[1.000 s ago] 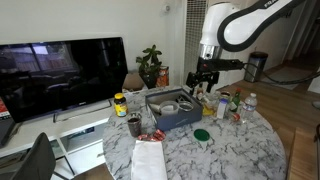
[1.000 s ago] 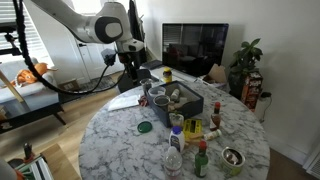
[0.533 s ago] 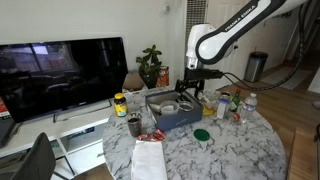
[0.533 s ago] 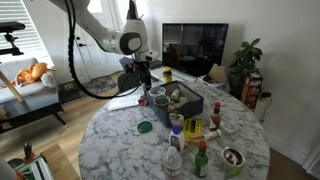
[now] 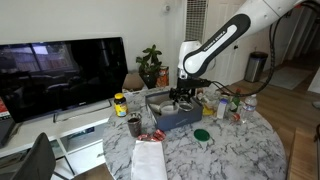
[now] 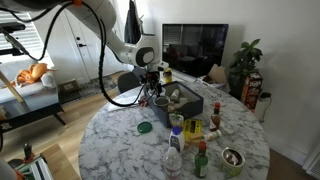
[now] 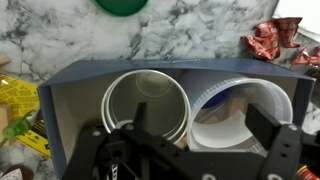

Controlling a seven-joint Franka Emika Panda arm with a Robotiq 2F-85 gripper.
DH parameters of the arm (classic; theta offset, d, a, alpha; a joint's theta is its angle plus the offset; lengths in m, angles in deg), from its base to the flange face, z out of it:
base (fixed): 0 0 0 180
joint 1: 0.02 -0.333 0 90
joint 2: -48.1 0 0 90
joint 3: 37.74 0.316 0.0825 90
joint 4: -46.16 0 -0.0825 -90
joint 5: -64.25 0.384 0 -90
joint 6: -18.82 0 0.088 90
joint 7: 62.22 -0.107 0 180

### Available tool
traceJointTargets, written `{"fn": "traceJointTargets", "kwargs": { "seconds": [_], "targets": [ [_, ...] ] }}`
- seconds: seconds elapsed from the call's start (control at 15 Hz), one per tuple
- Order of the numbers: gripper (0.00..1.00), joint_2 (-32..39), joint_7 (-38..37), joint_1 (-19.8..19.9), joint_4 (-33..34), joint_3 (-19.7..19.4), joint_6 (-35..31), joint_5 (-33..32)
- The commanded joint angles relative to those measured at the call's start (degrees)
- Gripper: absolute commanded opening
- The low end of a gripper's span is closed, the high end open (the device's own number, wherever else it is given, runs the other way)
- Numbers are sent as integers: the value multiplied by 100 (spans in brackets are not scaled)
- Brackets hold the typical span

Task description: Remove both cups in the shoe box at the same time and place them on the table then pick up the gray cup and stack it into the clear cup

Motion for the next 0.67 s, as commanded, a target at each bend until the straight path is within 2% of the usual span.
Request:
{"fn": "traceJointTargets", "kwargs": {
  "seconds": [0.0,0.4,0.53,0.6],
  "targets": [
    [100,605,93,-160,417,-186,-516,188],
    [99,1118,39,-299,672,-418,-1201,268],
    [74,1205,61,-324,711,-458,-1221,278],
    [70,1232,66,-337,722,-474,-1213,280]
  ]
}}
